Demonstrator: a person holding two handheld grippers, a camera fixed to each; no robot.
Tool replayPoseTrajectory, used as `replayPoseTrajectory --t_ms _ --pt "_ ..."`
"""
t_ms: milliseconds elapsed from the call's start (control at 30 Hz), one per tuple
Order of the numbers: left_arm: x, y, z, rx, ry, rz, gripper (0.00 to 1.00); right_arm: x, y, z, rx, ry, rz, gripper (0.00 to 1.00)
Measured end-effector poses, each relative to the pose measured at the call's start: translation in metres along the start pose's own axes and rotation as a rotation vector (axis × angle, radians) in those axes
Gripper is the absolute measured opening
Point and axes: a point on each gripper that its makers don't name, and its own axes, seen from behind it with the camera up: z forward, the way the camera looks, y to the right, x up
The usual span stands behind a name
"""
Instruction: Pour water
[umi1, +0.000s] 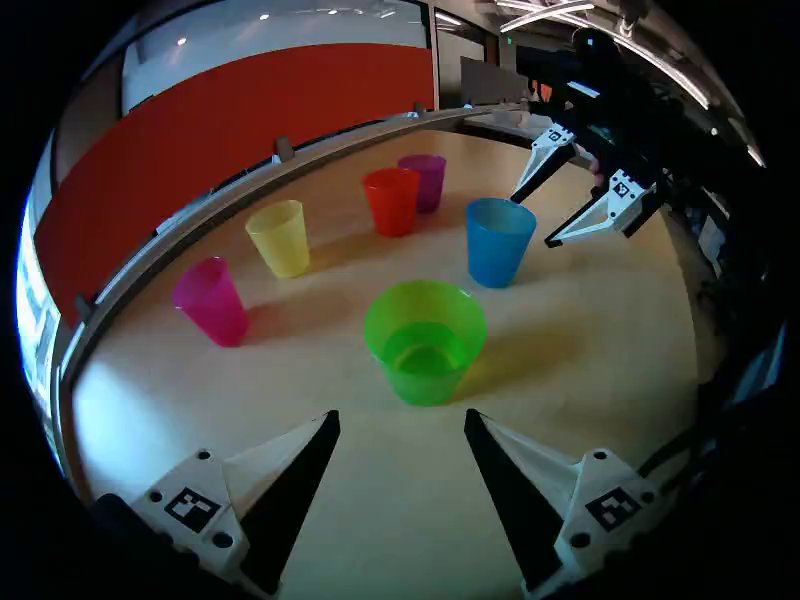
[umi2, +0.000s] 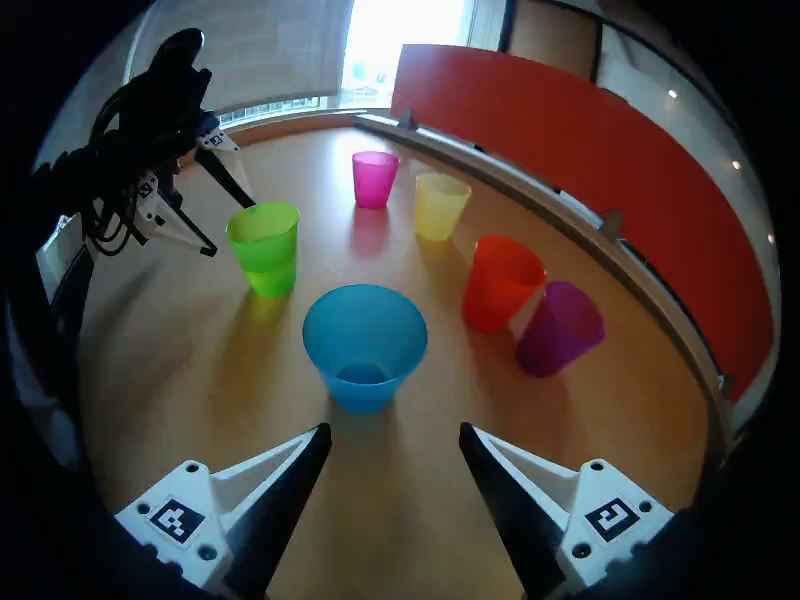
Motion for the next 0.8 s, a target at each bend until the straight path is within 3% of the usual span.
replayPoseTrajectory --t_ms 533,800 --pt "-0.008 -0.024 -0.026 0.1 0.036 -0.094 0.92 -0.02 0.021 -0.02 -0.115 0.019 0.086 1.0" --pt "-0.012 -0.041 -0.046 0.185 0.083 -0.141 0.92 -0.022 0.028 -0.034 -0.176 0.063 0.124 1.0"
